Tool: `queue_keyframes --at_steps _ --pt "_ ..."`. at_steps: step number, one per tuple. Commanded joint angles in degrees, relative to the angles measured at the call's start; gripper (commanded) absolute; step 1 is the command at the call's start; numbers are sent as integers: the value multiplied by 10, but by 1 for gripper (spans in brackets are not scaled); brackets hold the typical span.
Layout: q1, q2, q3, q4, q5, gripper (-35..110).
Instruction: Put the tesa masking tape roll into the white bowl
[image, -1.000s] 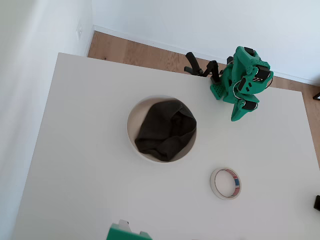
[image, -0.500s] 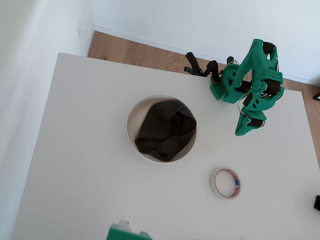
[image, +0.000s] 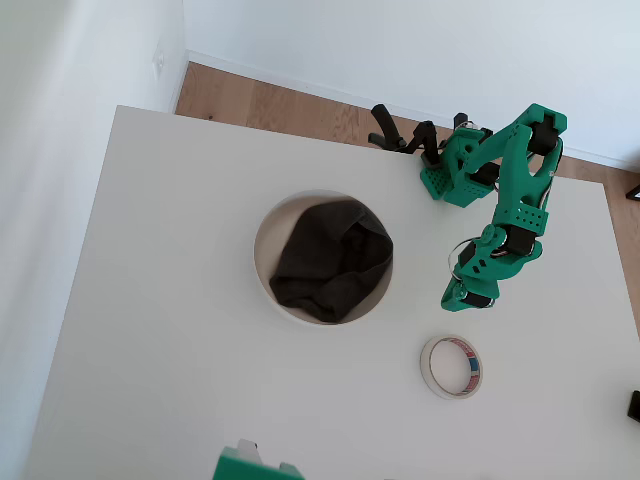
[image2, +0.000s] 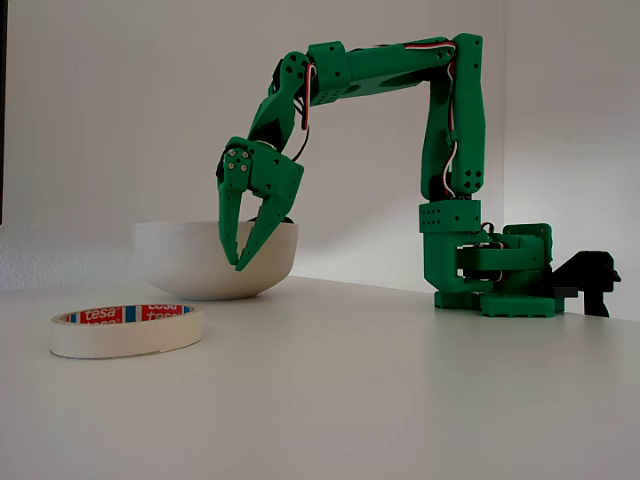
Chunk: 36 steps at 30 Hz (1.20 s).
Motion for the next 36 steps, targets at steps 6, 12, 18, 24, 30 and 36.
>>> queue_keyframes --at_steps 6,12,18,24,30,36 --pt "-7 -105 -200 77 2 -8" --pt "-15 -93 -204 62 3 -8" --pt "-37 -64 -204 60 -2 -8" --pt "-78 -62 -217 54 4 -8" --pt "-76 -149 -317 106 9 -8" --pt "-77 -148 -327 115 13 9"
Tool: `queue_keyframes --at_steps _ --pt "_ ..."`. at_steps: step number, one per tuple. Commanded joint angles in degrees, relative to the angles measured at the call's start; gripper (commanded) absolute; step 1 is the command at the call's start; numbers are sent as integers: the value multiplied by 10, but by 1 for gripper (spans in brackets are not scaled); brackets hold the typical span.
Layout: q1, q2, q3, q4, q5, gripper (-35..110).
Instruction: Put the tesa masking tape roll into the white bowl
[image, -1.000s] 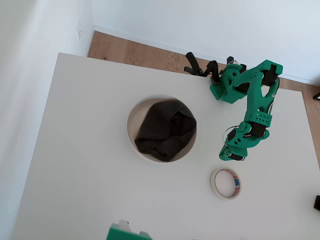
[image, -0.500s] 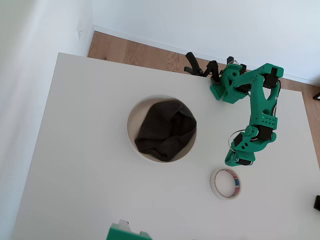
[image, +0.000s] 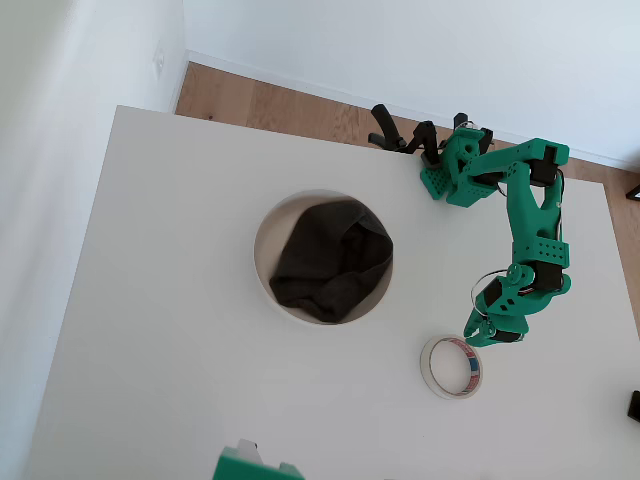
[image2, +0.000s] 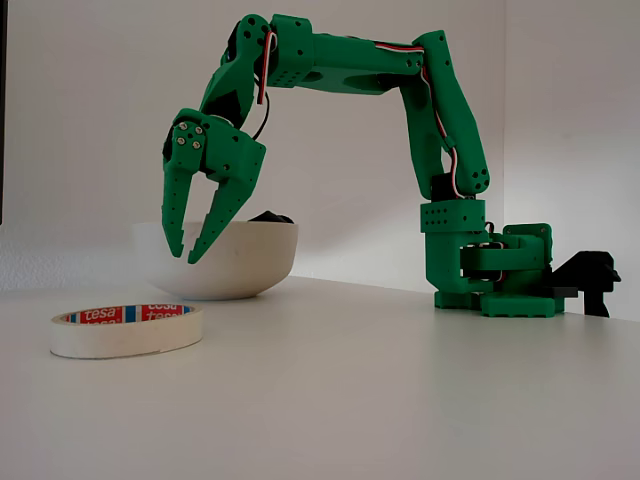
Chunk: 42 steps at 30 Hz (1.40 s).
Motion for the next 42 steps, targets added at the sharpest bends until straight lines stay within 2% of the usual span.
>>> queue_keyframes --at_steps 1,11,42 --pt "-1 30 -38 7 9 11" --pt "-17 12 -38 22 11 17" --pt "-41 -48 -37 7 27 11"
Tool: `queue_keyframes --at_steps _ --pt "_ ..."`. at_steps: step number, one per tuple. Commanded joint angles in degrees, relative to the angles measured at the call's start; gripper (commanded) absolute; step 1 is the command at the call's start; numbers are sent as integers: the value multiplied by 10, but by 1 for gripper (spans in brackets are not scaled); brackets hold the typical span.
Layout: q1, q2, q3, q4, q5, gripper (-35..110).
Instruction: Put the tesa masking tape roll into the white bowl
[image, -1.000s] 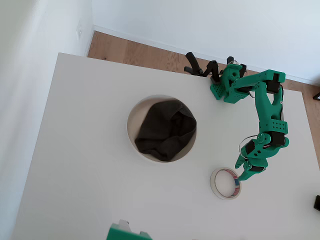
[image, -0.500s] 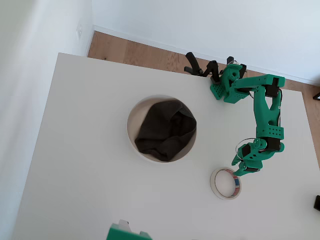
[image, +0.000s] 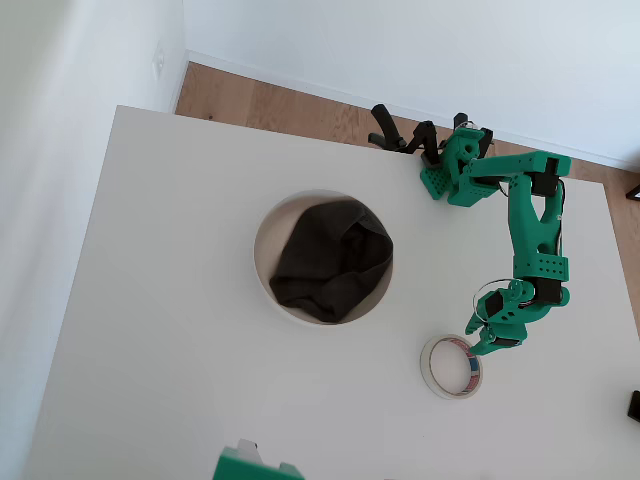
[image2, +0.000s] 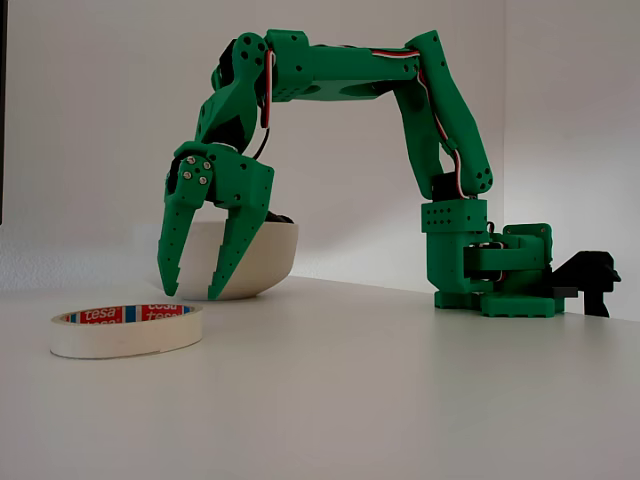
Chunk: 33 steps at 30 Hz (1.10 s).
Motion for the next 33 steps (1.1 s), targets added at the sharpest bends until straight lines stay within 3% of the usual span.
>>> queue_keyframes --at_steps 1,33 --pt "-4 17 -32 -4 8 11" --pt "49 10 -32 -7 -5 16"
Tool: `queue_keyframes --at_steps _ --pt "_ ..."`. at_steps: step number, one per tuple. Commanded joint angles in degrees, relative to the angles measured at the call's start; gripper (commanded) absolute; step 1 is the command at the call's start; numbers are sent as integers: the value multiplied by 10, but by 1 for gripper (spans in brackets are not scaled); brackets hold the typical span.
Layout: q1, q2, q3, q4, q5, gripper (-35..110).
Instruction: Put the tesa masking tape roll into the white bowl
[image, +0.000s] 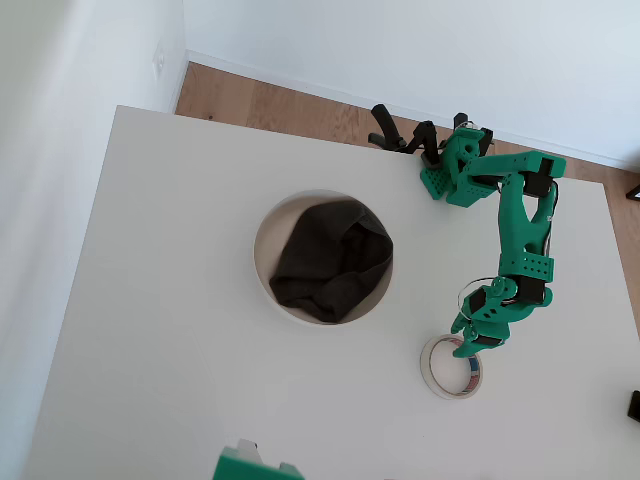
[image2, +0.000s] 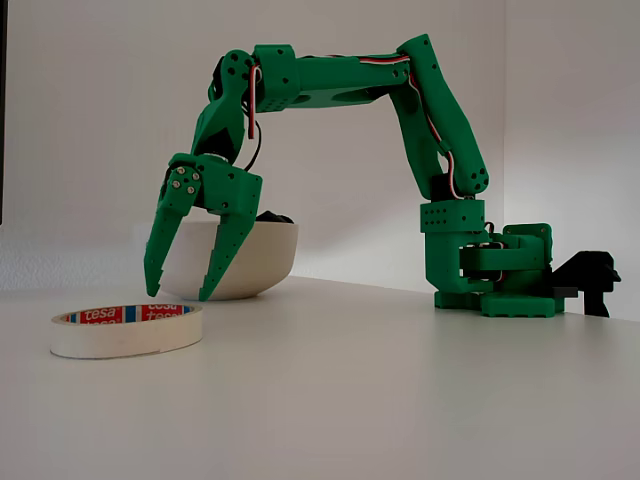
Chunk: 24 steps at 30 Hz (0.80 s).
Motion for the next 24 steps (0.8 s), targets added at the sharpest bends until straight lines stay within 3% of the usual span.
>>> queue_keyframes --at_steps 1,24 --pt "2 19 -33 2 5 16" --pt "-24 -31 -33 -19 17 13"
